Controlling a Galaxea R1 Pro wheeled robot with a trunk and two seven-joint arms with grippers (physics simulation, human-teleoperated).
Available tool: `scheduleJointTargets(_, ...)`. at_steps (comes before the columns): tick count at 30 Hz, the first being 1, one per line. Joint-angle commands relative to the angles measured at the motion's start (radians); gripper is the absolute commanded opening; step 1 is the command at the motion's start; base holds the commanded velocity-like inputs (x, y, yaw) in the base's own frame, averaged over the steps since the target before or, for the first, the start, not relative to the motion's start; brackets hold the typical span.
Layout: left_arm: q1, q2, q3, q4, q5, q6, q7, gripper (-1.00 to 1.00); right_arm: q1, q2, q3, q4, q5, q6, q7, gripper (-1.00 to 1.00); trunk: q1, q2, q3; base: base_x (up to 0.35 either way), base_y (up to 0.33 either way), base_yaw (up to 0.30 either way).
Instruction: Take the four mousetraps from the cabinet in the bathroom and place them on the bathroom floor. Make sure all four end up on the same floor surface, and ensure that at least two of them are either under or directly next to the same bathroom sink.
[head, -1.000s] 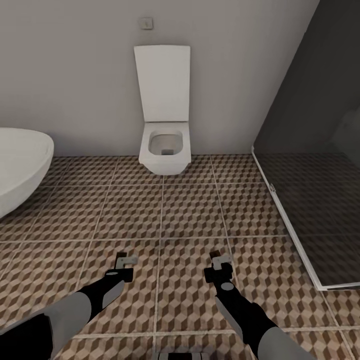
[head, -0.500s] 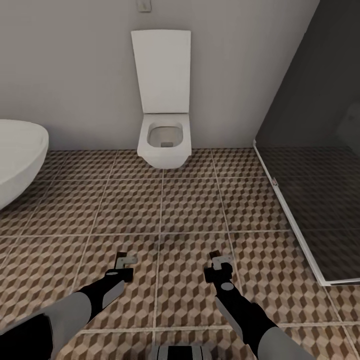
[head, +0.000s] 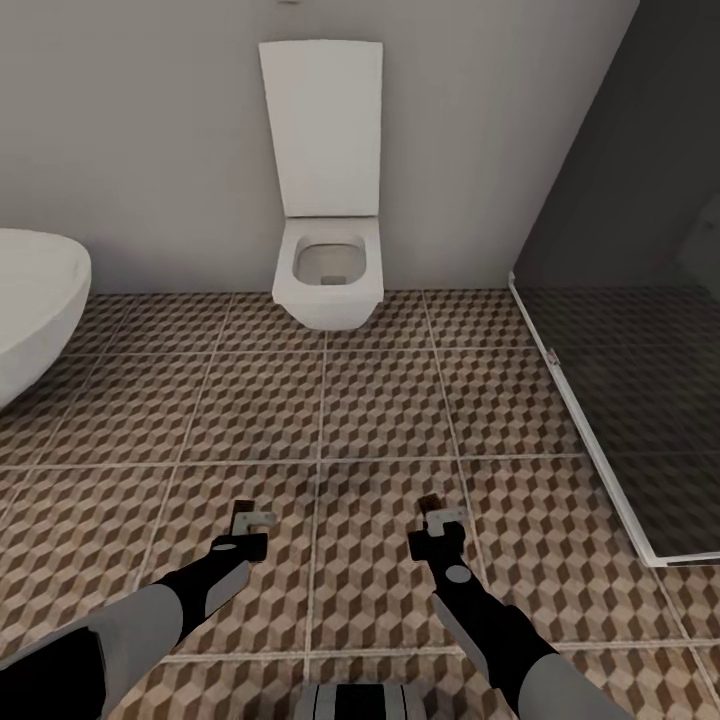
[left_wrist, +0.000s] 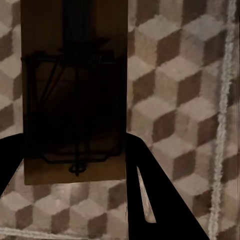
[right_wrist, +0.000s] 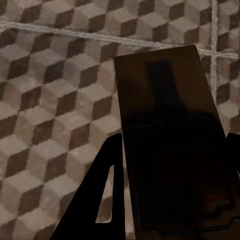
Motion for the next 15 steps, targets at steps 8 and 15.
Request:
scheduleJointTargets(8, -0.001, -0.001, -0.005, -0.006, 0.004, -0.123, -0.002, -1.0, -0.001, -0.018, 0.0, -0.019, 0.002, -0.001, 0.087, -1.0, 0.0, 0.0, -0.001, 0.0, 0.0, 0.0)
scheduleJointTargets(15, -0.006, 0.001, -0.001, -0.008, 0.002, -0.074, -0.073, -1.0, -0.04, -0.042, 0.0, -0.084, 0.05, 0.107, 0.122, -1.0, 0.0, 0.0, -0.001, 0.0, 0.0, 0.0)
